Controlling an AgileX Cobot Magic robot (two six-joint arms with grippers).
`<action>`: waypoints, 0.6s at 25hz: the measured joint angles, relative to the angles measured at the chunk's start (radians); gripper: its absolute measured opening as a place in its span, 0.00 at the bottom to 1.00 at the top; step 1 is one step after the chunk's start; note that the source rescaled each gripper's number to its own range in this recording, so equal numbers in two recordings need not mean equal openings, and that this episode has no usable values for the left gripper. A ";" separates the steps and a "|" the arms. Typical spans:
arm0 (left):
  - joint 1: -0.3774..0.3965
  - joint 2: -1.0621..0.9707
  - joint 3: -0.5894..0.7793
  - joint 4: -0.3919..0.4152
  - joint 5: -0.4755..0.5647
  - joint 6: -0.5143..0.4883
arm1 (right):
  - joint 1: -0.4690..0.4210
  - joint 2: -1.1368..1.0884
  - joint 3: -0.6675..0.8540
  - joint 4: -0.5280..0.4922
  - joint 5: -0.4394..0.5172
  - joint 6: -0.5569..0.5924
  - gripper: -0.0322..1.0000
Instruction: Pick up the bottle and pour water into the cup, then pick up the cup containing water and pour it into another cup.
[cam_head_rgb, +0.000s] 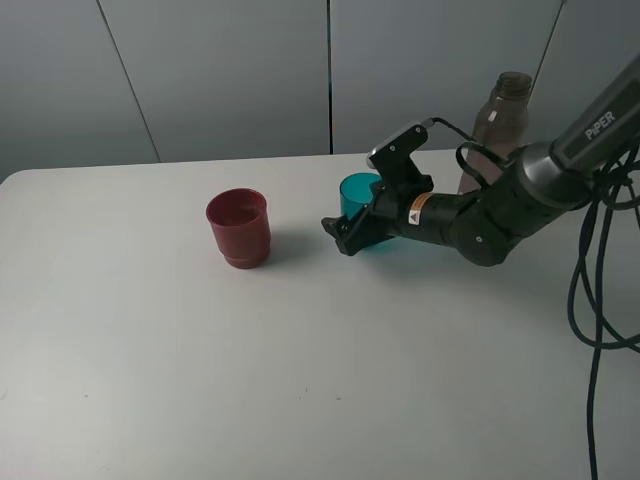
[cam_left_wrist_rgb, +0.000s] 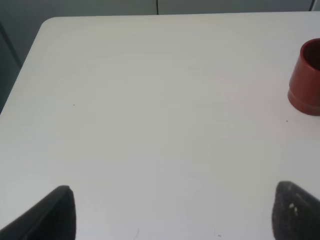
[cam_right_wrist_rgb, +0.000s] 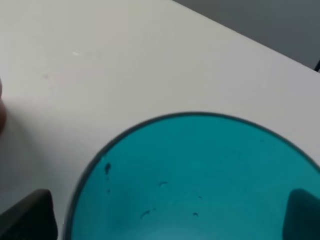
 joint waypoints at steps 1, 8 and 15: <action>0.000 0.000 0.000 0.000 0.000 0.000 | 0.000 -0.011 0.000 0.000 0.016 0.003 0.99; 0.000 0.000 0.000 0.000 0.000 0.000 | 0.000 -0.073 0.016 -0.007 0.139 0.071 1.00; 0.000 0.000 0.000 0.000 0.000 -0.002 | 0.000 -0.142 0.103 -0.027 0.217 0.089 1.00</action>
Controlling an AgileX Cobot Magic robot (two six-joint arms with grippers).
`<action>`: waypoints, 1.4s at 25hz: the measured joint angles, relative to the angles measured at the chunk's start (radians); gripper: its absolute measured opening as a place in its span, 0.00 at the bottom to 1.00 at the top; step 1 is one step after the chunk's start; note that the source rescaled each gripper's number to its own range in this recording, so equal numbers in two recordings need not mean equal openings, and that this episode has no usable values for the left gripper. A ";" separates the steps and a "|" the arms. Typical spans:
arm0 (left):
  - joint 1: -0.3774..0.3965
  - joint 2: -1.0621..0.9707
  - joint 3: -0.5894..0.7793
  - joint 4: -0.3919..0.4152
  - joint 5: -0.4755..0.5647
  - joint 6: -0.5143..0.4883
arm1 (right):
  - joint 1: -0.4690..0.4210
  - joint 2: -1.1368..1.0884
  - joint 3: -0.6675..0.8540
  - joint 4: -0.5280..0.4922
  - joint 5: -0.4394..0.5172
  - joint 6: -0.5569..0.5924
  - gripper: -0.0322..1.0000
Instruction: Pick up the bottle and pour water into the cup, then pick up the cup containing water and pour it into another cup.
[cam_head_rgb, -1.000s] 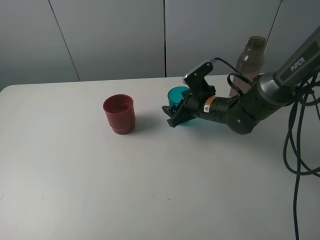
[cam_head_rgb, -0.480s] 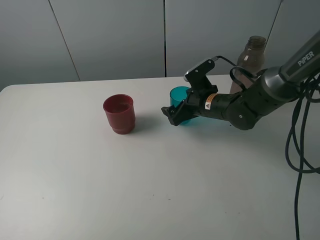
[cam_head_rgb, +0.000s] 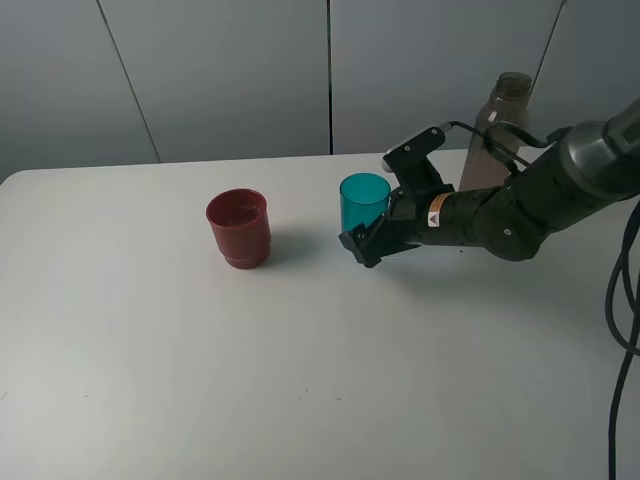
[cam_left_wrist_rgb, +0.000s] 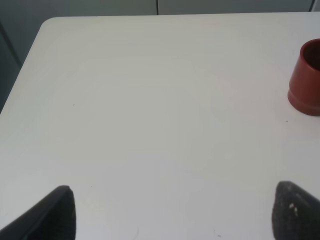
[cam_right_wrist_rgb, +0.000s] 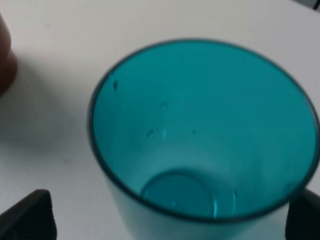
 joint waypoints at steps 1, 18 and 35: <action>0.000 0.000 0.000 0.000 0.000 0.000 | 0.000 -0.011 0.011 0.000 0.022 0.002 1.00; 0.000 0.000 0.000 0.000 0.000 0.000 | 0.000 -0.656 0.067 0.108 0.831 0.006 1.00; 0.000 0.000 0.000 0.000 0.000 0.000 | 0.000 -1.462 0.202 0.181 1.494 0.006 1.00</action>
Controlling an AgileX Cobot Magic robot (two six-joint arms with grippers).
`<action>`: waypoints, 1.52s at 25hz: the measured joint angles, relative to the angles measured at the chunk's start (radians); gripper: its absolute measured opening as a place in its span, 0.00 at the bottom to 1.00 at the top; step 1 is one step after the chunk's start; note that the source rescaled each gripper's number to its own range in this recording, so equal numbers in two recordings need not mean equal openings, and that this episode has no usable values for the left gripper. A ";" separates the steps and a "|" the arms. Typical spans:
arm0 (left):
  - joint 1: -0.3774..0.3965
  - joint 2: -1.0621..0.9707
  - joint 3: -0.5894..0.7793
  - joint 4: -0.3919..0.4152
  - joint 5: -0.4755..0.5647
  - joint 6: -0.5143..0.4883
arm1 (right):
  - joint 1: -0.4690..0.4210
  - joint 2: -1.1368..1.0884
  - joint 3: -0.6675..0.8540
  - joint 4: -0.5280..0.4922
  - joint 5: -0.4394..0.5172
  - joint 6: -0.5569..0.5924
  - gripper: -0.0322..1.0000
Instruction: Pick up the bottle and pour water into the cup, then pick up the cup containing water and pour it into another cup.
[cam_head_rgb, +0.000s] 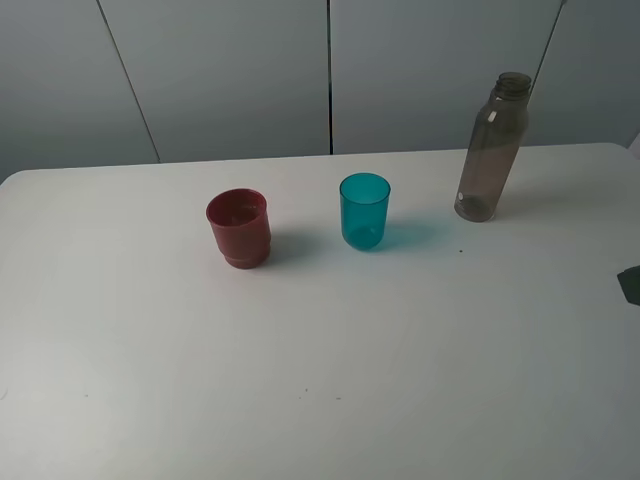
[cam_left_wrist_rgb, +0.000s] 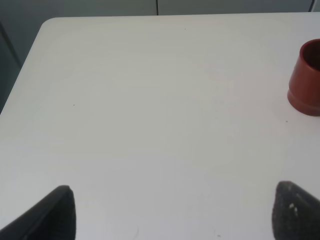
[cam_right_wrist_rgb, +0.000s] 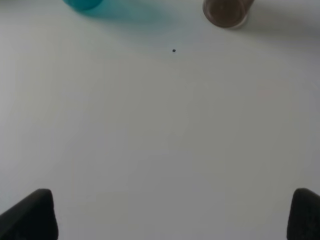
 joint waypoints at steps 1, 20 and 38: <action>0.000 0.000 0.000 0.000 0.000 0.000 | 0.000 -0.040 0.021 0.011 0.015 0.000 1.00; 0.000 0.000 0.000 0.000 0.000 0.000 | 0.000 -0.547 0.054 0.032 0.069 0.000 1.00; 0.000 0.000 0.000 0.000 0.000 -0.002 | -0.405 -0.551 0.054 0.079 0.069 -0.043 1.00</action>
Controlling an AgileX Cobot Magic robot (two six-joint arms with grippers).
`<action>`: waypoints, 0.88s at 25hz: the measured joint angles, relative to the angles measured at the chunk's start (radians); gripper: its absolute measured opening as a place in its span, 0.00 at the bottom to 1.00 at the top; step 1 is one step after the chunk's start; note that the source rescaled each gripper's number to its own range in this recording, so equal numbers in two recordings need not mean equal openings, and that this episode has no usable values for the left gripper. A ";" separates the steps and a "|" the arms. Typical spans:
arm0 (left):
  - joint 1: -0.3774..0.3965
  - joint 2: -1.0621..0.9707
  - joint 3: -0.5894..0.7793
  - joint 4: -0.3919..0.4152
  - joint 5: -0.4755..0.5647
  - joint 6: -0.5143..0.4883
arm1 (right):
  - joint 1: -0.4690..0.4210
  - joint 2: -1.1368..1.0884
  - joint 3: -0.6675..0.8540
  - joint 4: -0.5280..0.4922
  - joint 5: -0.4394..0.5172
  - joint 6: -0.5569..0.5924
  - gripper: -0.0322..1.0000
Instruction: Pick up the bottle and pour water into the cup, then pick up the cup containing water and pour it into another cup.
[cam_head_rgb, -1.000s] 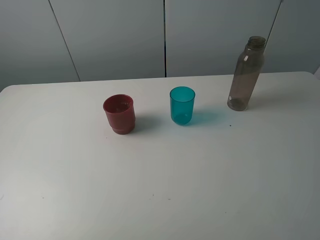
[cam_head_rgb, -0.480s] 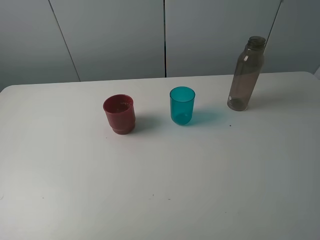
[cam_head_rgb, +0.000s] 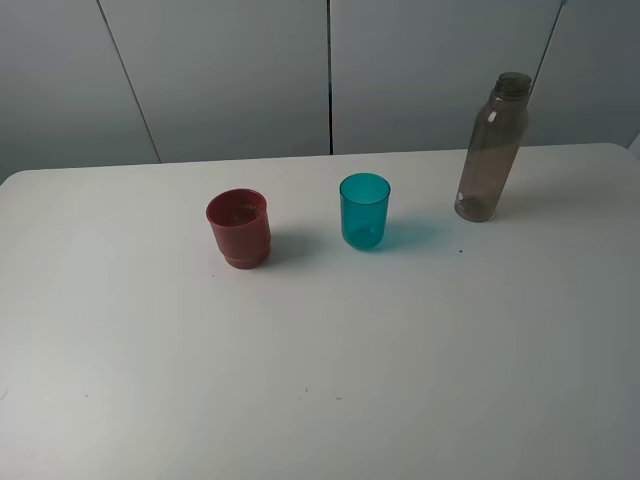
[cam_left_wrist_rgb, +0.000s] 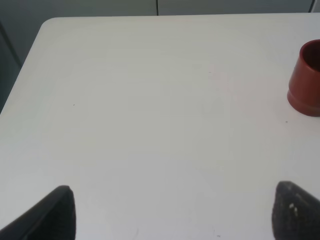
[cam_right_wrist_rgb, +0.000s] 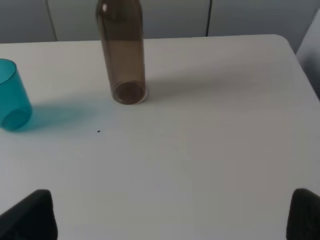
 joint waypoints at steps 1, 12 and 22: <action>0.000 0.000 0.000 0.000 0.000 0.000 | -0.027 0.000 0.000 0.008 0.000 -0.014 1.00; 0.000 0.000 0.000 0.000 0.000 0.000 | -0.042 0.000 0.000 0.047 0.000 -0.042 1.00; 0.000 0.000 0.000 0.000 0.000 0.000 | 0.034 0.000 0.000 0.048 0.000 -0.034 1.00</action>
